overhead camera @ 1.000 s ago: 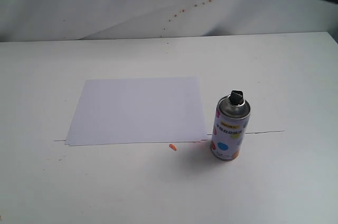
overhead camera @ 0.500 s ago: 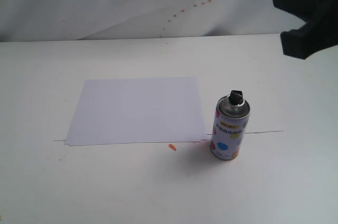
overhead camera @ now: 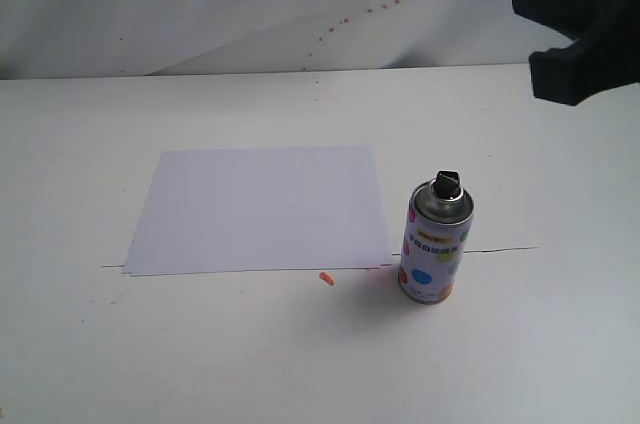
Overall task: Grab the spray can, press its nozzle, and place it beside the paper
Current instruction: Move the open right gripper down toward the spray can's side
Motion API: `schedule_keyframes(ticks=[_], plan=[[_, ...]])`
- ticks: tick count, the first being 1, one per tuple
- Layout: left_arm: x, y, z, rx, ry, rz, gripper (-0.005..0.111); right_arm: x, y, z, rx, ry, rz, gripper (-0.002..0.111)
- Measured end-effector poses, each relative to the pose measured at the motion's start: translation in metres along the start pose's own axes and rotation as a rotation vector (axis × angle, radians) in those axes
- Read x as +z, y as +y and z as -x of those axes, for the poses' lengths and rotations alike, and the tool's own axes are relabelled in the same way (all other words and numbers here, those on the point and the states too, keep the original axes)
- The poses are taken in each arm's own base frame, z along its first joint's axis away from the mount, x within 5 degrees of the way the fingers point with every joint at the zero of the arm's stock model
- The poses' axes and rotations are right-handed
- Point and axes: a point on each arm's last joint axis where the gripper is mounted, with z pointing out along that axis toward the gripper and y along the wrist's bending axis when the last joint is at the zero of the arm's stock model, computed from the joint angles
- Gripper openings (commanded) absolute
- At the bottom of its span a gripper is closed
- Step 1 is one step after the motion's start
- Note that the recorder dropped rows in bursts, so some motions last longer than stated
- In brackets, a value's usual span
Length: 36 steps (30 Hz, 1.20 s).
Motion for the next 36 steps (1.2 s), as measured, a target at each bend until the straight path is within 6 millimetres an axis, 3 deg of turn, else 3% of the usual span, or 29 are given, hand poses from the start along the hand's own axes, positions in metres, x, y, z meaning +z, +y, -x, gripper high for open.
schedule_keyframes(ticks=[6,17,36], plan=[[0.000,0.000,0.000,0.000,0.000,0.000,0.000,0.009,0.002,-0.022,0.010,0.010,-0.022,0.000],[0.000,0.000,0.000,0.000,0.000,0.000,0.000,0.023,0.005,-0.092,0.116,-0.057,-0.136,0.000],[0.000,0.000,0.000,0.000,0.000,0.000,0.000,0.024,0.012,-0.109,0.004,0.009,-0.095,0.000]])
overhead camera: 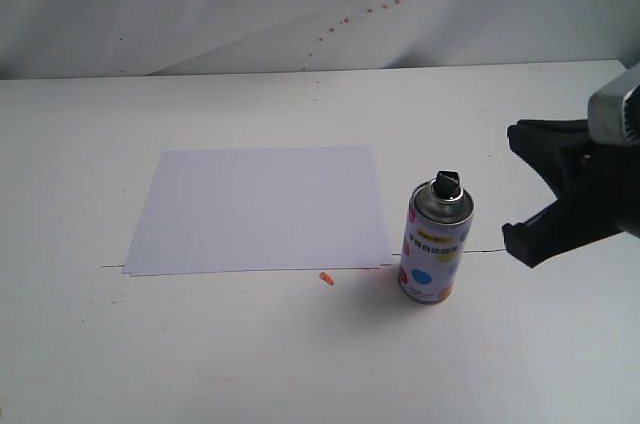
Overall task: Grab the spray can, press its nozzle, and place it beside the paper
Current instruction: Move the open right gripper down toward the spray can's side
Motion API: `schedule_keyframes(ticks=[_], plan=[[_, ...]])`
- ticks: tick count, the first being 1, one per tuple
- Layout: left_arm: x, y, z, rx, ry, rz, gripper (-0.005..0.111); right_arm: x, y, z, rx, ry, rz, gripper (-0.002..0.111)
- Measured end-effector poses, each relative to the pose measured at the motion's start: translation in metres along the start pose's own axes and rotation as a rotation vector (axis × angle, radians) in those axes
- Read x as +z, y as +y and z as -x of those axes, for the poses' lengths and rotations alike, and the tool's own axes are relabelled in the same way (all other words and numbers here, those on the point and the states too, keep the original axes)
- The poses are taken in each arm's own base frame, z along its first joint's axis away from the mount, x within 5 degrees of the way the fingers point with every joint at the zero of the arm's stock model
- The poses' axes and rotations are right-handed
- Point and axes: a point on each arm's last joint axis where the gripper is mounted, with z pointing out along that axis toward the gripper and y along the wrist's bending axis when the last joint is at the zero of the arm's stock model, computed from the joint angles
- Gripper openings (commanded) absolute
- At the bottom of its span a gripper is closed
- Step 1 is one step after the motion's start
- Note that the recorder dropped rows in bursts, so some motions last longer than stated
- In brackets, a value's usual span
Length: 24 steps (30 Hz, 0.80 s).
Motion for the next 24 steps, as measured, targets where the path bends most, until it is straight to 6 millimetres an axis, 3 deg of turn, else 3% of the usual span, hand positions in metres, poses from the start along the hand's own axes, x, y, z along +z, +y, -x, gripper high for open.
schedule_keyframes(ticks=[11,24], plan=[[0.000,0.000,0.000,0.000,0.000,0.000,0.000,-0.004,0.009,-0.050,0.144,0.137,0.002,0.000],[0.000,0.000,0.000,0.000,0.000,0.000,0.000,-0.006,0.011,-0.060,0.164,0.193,0.009,0.000]])
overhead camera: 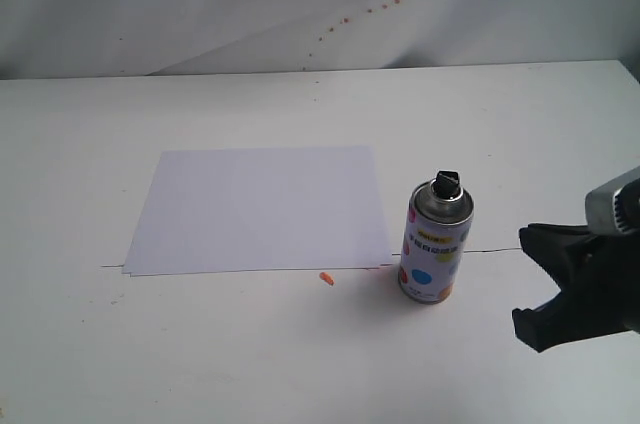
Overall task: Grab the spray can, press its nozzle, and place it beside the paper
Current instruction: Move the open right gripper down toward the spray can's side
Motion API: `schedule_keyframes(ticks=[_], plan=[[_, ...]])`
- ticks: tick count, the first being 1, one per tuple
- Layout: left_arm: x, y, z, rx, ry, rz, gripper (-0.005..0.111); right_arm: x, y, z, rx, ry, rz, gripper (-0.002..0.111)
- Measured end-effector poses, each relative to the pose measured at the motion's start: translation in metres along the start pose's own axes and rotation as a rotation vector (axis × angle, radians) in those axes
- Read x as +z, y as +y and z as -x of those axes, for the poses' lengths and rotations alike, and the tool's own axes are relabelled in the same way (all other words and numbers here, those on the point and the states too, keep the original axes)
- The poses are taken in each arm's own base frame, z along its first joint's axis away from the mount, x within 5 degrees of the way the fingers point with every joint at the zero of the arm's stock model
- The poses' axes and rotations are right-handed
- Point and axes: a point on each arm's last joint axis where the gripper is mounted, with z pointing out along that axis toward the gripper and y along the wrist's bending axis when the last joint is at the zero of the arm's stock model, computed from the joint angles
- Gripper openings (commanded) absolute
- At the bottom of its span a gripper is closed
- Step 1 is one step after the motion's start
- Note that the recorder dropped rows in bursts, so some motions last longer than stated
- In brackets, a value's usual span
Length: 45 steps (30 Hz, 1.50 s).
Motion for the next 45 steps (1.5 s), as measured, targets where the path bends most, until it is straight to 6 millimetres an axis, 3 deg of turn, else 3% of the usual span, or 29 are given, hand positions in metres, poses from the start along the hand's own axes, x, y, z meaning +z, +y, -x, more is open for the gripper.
schedule_keyframes(ticks=[14,25,34,45], plan=[[0.000,0.000,0.000,0.000,0.000,0.000,0.000,0.000,0.003,-0.012,0.059,0.089,0.018,0.000],[0.000,0.000,0.000,0.000,0.000,0.000,0.000,-0.004,-0.001,-0.038,0.087,-0.072,-0.038,0.000],[0.000,0.000,0.000,0.000,0.000,0.000,0.000,-0.004,0.000,-0.036,0.089,-0.116,-0.020,0.000],[0.000,0.000,0.000,0.000,0.000,0.000,0.000,0.026,0.006,-0.035,0.077,-0.040,0.032,0.000]])
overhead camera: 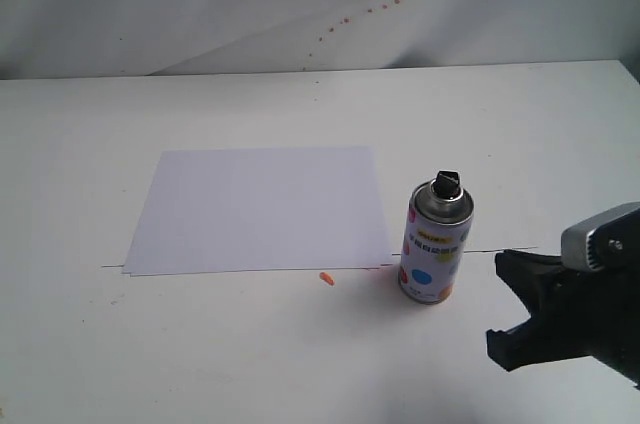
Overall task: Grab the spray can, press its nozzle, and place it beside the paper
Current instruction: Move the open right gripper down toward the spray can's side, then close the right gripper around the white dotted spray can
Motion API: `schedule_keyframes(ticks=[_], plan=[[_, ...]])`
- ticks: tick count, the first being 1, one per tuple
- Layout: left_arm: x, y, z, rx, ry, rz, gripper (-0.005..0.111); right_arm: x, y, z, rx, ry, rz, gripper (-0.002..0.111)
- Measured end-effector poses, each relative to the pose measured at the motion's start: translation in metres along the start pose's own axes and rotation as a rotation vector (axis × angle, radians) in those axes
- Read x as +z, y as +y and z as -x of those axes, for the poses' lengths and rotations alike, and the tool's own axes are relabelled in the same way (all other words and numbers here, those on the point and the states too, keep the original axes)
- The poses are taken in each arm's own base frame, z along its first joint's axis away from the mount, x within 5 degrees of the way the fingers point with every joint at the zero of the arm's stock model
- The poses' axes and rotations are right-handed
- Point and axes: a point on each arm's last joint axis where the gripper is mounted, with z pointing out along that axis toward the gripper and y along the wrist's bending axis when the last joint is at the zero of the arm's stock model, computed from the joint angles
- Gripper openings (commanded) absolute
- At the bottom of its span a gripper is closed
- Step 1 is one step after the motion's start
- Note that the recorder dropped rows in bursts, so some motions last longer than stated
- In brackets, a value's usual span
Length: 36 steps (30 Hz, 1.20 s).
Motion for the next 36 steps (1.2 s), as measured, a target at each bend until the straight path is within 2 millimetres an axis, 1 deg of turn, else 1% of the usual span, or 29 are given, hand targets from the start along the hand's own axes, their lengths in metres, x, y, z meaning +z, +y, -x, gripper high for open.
schedule_keyframes(ticks=[4,9,11,14,15,19,21,22,29,31,36], plan=[[0.000,0.000,0.000,0.000,0.000,0.000,0.000,0.003,0.002,-0.003,0.016,0.021,0.021,0.000],[0.000,0.000,0.000,0.000,0.000,0.000,0.000,0.000,0.002,-0.012,0.023,0.054,0.023,0.001],[0.000,0.000,0.000,0.000,0.000,0.000,0.000,0.000,0.002,-0.013,0.029,0.057,0.023,0.007],[0.000,0.000,0.000,0.000,0.000,0.000,0.000,0.000,0.002,-0.012,0.053,0.051,0.024,0.027],[0.000,0.000,0.000,0.000,0.000,0.000,0.000,0.000,0.002,-0.012,0.060,0.049,0.025,0.037],[0.000,0.000,0.000,0.000,0.000,0.000,0.000,0.000,0.002,-0.012,0.099,0.049,0.024,0.087],[0.000,0.000,0.000,0.000,0.000,0.000,0.000,0.000,0.002,-0.012,0.121,0.049,0.021,0.101],[0.000,0.000,0.000,0.000,0.000,0.000,0.000,0.000,0.002,-0.012,0.134,0.048,0.018,0.105],[0.000,0.000,0.000,0.000,0.000,0.000,0.000,0.000,-0.002,-0.011,0.215,0.037,-0.018,0.105],[0.000,0.000,0.000,0.000,0.000,0.000,0.000,0.000,-0.002,-0.011,0.215,0.035,-0.018,0.105],[0.000,0.000,0.000,0.000,0.000,0.000,0.000,0.000,-0.002,-0.007,0.270,-0.009,-0.015,0.105]])
